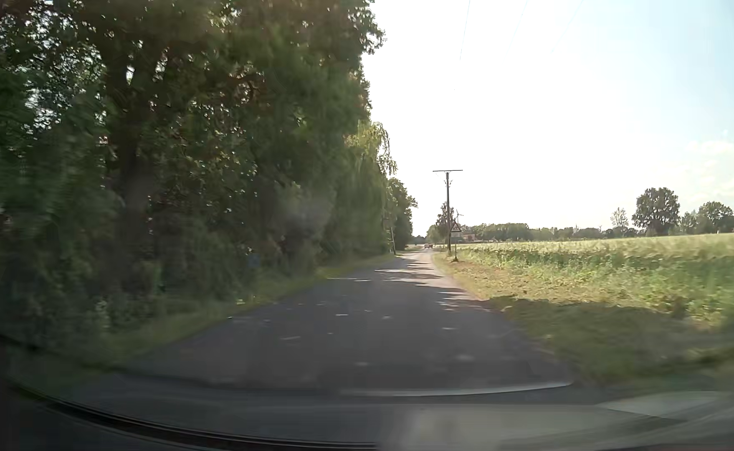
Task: Follow the waypoints while adhering to traffic rules and regulations
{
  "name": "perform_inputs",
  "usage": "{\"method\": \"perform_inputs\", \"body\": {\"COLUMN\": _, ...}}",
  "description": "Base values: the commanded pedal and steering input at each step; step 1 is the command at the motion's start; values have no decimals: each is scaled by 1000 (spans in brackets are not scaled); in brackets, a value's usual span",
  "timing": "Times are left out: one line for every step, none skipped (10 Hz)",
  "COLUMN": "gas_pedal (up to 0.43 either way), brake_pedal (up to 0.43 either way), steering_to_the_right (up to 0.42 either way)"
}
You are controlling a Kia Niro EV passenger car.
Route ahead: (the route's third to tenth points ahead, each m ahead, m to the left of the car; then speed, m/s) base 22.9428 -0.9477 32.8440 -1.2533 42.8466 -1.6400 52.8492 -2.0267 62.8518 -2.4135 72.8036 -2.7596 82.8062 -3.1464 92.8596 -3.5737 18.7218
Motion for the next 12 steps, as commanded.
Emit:
{"method": "perform_inputs", "body": {"gas_pedal": 228, "brake_pedal": 6, "steering_to_the_right": 16}}
{"method": "perform_inputs", "body": {"gas_pedal": 228, "brake_pedal": 6, "steering_to_the_right": 16}}
{"method": "perform_inputs", "body": {"gas_pedal": 228, "brake_pedal": 6, "steering_to_the_right": 16}}
{"method": "perform_inputs", "body": {"gas_pedal": 228, "brake_pedal": 6, "steering_to_the_right": 14}}
{"method": "perform_inputs", "body": {"gas_pedal": 228, "brake_pedal": 6, "steering_to_the_right": 12}}
{"method": "perform_inputs", "body": {"gas_pedal": 228, "brake_pedal": 6, "steering_to_the_right": 12}}
{"method": "perform_inputs", "body": {"gas_pedal": 228, "brake_pedal": 6, "steering_to_the_right": 11}}
{"method": "perform_inputs", "body": {"gas_pedal": 228, "brake_pedal": 6, "steering_to_the_right": 10}}
{"method": "perform_inputs", "body": {"gas_pedal": 228, "brake_pedal": 6, "steering_to_the_right": 10}}
{"method": "perform_inputs", "body": {"gas_pedal": 228, "brake_pedal": 6, "steering_to_the_right": 10}}
{"method": "perform_inputs", "body": {"gas_pedal": 220, "brake_pedal": 6, "steering_to_the_right": 9}}
{"method": "perform_inputs", "body": {"gas_pedal": 220, "brake_pedal": 6, "steering_to_the_right": 9}}
